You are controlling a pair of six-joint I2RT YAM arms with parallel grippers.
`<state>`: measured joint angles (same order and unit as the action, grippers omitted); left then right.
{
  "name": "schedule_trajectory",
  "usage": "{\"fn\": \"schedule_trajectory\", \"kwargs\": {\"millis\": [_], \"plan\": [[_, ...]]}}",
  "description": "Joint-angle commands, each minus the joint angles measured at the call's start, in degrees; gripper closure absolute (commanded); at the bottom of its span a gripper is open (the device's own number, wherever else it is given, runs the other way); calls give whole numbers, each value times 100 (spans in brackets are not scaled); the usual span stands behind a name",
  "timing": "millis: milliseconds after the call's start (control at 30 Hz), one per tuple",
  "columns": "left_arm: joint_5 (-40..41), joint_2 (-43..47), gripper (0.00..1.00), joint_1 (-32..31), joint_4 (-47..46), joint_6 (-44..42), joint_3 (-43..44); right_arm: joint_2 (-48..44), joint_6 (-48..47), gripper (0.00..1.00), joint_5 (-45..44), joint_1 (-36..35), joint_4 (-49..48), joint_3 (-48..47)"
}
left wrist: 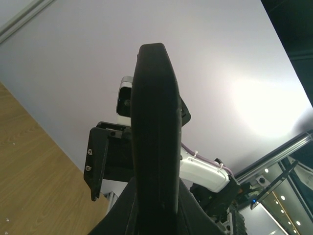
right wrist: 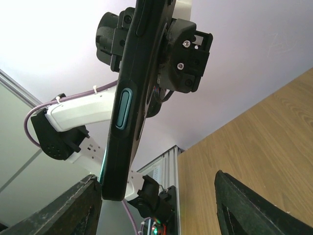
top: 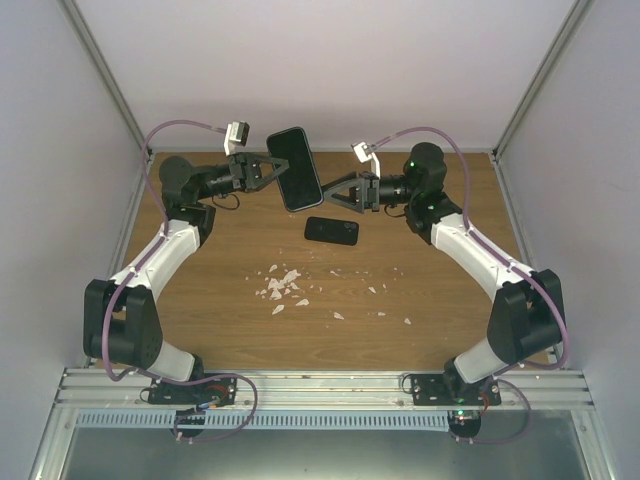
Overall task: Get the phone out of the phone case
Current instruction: Remove the phone case from the phone.
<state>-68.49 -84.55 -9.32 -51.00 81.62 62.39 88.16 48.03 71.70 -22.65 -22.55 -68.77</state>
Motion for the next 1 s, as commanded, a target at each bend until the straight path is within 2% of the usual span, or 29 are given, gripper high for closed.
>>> {"fn": "schedule_trajectory", "kwargs": {"millis": [0,533,967], "plan": [[178,258,100,-31,-393,5,-8,8,-204,37,-67,-81,59,-5],[265,256,100,-32,-1122,693,-49,219,-962,50,-509,-81,832,-145],[270,312,100,-245,-1356,781,-84,595,-1173,60,-865,-117,1122,-438]]}}
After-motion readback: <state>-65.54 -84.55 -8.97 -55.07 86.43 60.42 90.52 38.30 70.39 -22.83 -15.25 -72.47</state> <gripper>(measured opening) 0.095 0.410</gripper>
